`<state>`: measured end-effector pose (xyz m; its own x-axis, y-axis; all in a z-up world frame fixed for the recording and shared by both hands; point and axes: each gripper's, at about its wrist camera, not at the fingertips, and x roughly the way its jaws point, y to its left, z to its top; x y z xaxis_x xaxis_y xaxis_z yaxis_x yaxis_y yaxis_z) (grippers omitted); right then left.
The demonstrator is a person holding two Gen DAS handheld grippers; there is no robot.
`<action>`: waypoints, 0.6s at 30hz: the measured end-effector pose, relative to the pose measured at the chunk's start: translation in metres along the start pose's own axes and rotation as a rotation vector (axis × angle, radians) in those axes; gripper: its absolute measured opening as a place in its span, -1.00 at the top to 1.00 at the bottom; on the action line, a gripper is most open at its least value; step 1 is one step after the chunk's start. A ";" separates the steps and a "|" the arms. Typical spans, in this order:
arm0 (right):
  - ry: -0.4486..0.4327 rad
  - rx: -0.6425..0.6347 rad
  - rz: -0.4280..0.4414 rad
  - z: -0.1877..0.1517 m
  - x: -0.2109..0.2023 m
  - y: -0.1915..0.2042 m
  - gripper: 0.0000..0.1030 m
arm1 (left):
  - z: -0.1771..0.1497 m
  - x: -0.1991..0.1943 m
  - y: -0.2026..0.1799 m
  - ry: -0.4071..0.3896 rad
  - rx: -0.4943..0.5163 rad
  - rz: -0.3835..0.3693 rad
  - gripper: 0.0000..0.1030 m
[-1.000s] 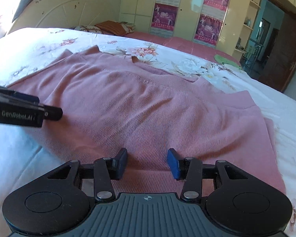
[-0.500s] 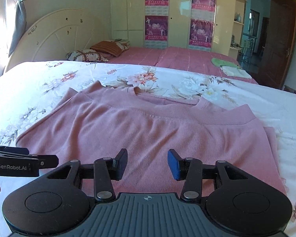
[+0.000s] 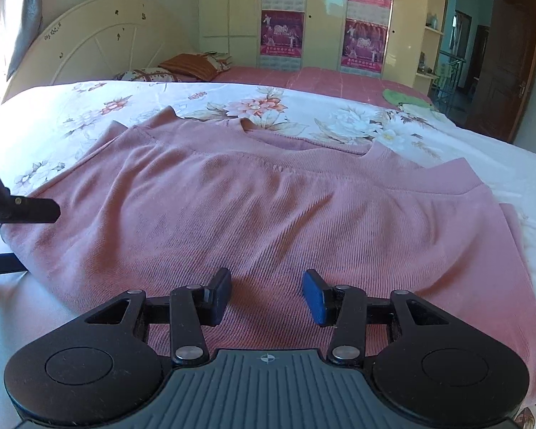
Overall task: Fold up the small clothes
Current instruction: 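Grasp the side edge of the sweatshirt with the left gripper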
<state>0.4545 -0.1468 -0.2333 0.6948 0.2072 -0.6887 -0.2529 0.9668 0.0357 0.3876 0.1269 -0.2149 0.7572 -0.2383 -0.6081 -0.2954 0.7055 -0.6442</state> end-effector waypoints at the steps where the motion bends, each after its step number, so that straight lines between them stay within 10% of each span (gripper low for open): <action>1: -0.002 0.001 0.001 0.000 0.000 0.000 0.13 | 0.002 0.004 0.001 -0.013 -0.020 -0.010 -0.39; 6: -0.011 -0.029 -0.015 0.001 0.005 0.004 0.13 | 0.009 0.022 0.008 -0.043 -0.068 -0.013 0.57; 18: -0.081 -0.160 -0.072 -0.017 0.010 0.017 0.11 | 0.012 0.001 -0.023 -0.136 0.085 -0.070 0.78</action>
<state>0.4457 -0.1304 -0.2513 0.7656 0.1556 -0.6241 -0.2994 0.9450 -0.1316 0.4021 0.1190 -0.1952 0.8479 -0.2005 -0.4908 -0.1929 0.7456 -0.6378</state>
